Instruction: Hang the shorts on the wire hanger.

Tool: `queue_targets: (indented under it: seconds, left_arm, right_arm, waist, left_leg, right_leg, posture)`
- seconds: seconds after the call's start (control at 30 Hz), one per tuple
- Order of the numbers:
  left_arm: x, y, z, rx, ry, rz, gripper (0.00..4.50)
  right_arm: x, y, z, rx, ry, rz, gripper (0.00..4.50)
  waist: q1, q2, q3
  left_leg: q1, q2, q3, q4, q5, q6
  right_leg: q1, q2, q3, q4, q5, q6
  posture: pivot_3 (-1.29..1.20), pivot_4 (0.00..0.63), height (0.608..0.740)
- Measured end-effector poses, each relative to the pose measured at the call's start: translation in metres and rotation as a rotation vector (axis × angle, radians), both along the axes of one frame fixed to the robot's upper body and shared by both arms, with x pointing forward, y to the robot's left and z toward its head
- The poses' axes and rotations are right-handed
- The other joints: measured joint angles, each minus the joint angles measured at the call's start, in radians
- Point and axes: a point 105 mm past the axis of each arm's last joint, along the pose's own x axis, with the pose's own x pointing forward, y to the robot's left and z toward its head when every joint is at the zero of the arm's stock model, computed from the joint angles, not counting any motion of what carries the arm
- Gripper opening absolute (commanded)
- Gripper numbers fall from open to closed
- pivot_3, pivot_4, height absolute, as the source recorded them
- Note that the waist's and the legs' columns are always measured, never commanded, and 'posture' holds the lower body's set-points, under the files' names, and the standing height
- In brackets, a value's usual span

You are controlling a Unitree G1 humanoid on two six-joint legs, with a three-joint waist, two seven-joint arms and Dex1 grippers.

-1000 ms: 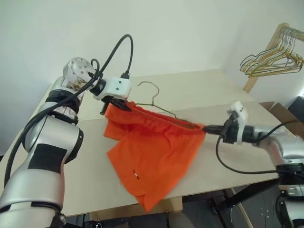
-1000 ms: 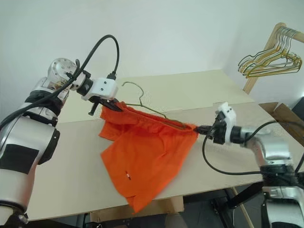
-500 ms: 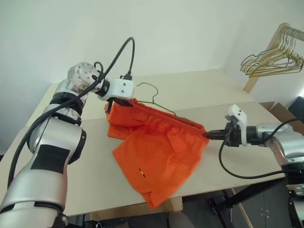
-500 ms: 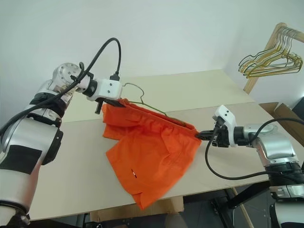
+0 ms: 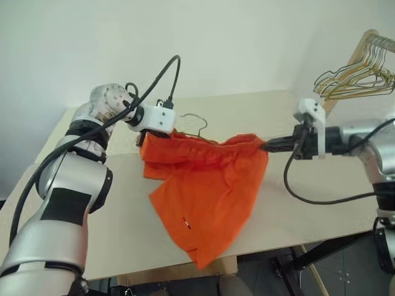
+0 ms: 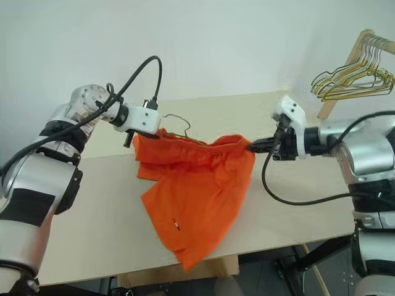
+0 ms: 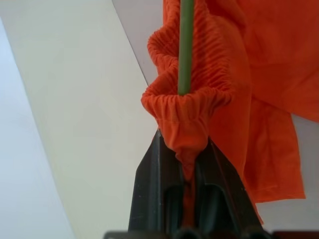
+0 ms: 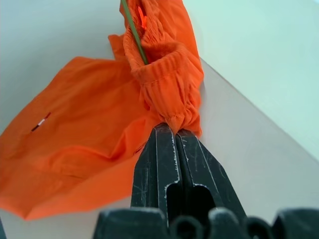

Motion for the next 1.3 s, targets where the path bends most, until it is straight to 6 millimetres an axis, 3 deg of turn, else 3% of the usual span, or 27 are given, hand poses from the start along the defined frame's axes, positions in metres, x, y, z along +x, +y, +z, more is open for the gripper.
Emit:
queue_targets:
  seconds: [0.17,0.33,0.6,0.7,0.83,1.3]
  left_arm:
    - [0.005,-0.013,0.012,-0.152,-0.022,0.027,0.00]
    - [0.004,-0.012,0.017,-0.213,-0.010,0.030,0.00]
    - [-0.002,-0.004,-0.008,-0.202,0.063,0.028,0.00]
    - [-0.002,-0.010,-0.009,-0.219,0.065,0.019,0.00]
    - [-0.003,-0.019,-0.008,-0.260,0.067,-0.003,0.00]
    - [-0.008,-0.024,-0.005,-0.347,0.114,-0.039,0.00]
  right_arm:
    - [0.005,0.007,0.009,-0.062,-0.041,0.030,0.05]
    - [0.023,0.002,-0.002,-0.151,-0.131,-0.003,0.05]
    - [0.028,0.009,0.014,-0.105,-0.282,0.037,0.05]
    - [0.022,0.013,0.013,-0.114,-0.302,0.088,0.69]
    - [0.021,0.017,0.013,-0.127,-0.333,0.110,2.04]
    - [0.037,0.001,-0.012,-0.254,-0.362,0.053,2.04]
  waist:
    - [-0.002,0.000,0.000]
    - [-0.005,0.000,0.000]
    - [-0.015,0.000,0.000]
    - [-0.013,0.000,0.000]
    - [-0.016,0.000,0.000]
    - [-0.035,0.000,0.000]
  left_leg:
    - [-0.004,0.000,0.000,0.000,0.000,0.000]
    - [-0.011,-0.002,0.000,0.002,0.001,-0.002]
    - [-0.012,-0.005,0.000,0.002,0.006,0.000]
    - [-0.012,-0.008,-0.002,0.002,0.007,0.001]
    - [-0.012,-0.010,-0.002,0.002,0.008,0.002]
    - [-0.012,-0.011,-0.004,0.001,0.010,0.002]
  right_leg:
    - [-0.004,-0.001,0.000,0.000,0.000,0.000]
    - [-0.015,-0.002,0.001,0.008,0.000,0.000]
    - [-0.017,-0.005,0.001,0.012,0.000,0.000]
    - [-0.016,-0.007,0.001,0.014,0.000,0.000]
    - [-0.016,-0.009,0.001,0.015,0.000,0.000]
    - [-0.016,-0.010,0.000,0.016,0.000,0.000]
  posture:
    - [-0.18,0.000,0.740]
    - [-0.17,0.000,0.740]
    - [-0.18,0.000,0.740]
    - [-0.18,0.000,0.740]
    - [-0.19,0.000,0.740]
    - [-0.18,0.000,0.740]
